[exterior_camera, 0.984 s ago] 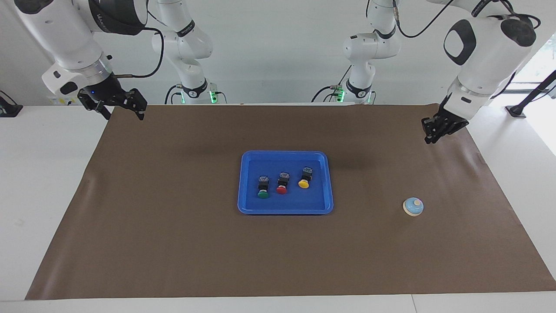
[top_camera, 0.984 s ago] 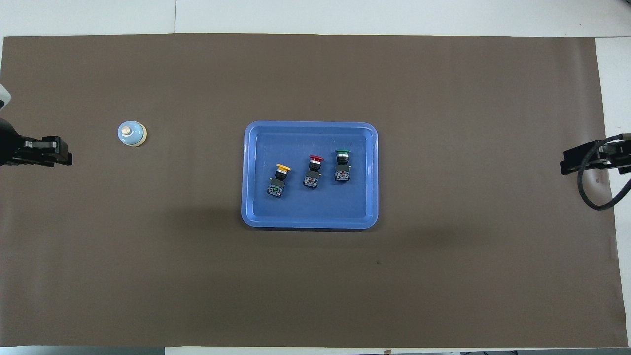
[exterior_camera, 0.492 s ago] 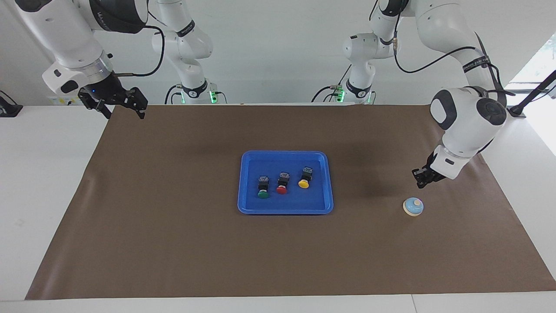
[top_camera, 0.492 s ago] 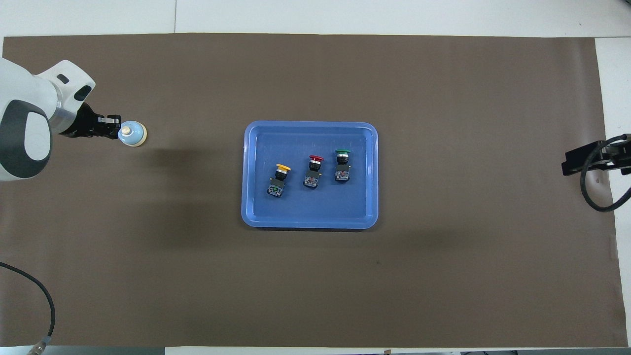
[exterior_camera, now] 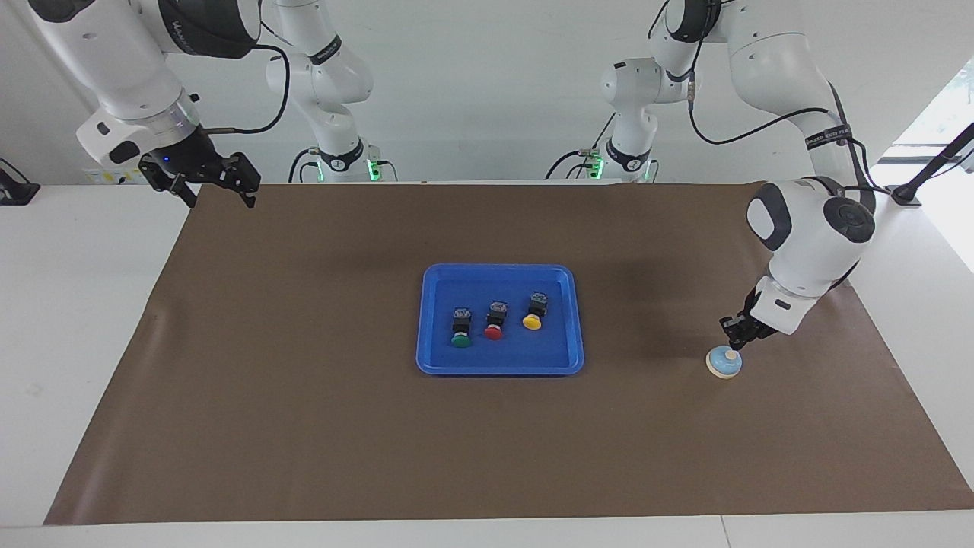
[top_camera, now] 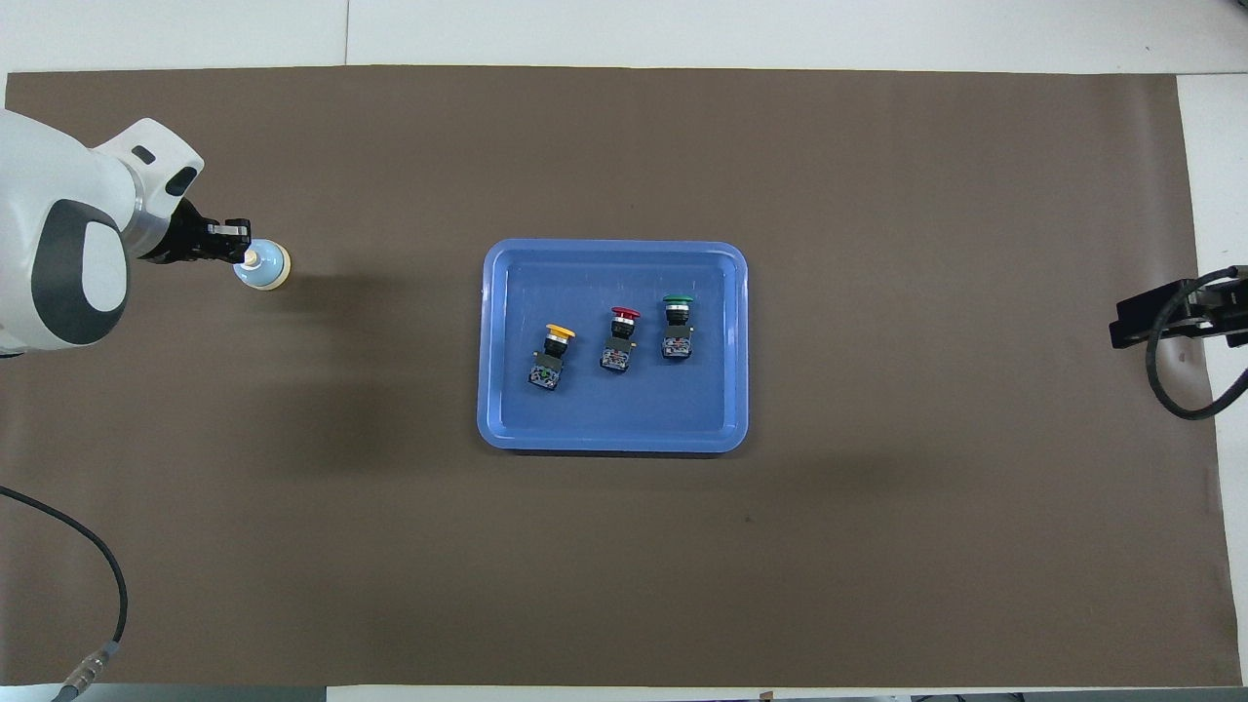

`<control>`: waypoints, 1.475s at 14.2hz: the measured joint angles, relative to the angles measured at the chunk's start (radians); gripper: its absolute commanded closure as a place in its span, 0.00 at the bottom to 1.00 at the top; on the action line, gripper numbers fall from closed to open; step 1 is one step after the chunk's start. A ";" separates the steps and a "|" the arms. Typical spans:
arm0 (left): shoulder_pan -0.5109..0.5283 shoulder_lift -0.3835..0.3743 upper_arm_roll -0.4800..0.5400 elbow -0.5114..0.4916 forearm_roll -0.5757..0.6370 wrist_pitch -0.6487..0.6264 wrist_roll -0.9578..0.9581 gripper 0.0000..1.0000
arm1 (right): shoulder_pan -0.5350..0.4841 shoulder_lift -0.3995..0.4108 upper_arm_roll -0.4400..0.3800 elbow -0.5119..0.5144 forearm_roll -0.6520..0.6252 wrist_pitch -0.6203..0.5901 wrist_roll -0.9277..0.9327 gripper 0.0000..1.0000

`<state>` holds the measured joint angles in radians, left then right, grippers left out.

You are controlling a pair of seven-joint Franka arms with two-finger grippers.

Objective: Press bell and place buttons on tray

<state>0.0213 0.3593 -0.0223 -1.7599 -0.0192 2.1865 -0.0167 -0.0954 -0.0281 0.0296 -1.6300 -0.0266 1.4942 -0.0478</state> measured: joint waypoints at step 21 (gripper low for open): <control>0.029 -0.234 0.006 -0.022 0.001 -0.204 0.004 0.00 | 0.000 0.000 0.000 0.000 0.000 0.000 0.000 0.00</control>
<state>0.0502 0.1252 -0.0166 -1.7818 -0.0186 1.9825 -0.0129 -0.0954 -0.0281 0.0296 -1.6300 -0.0266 1.4942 -0.0478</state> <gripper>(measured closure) 0.639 0.000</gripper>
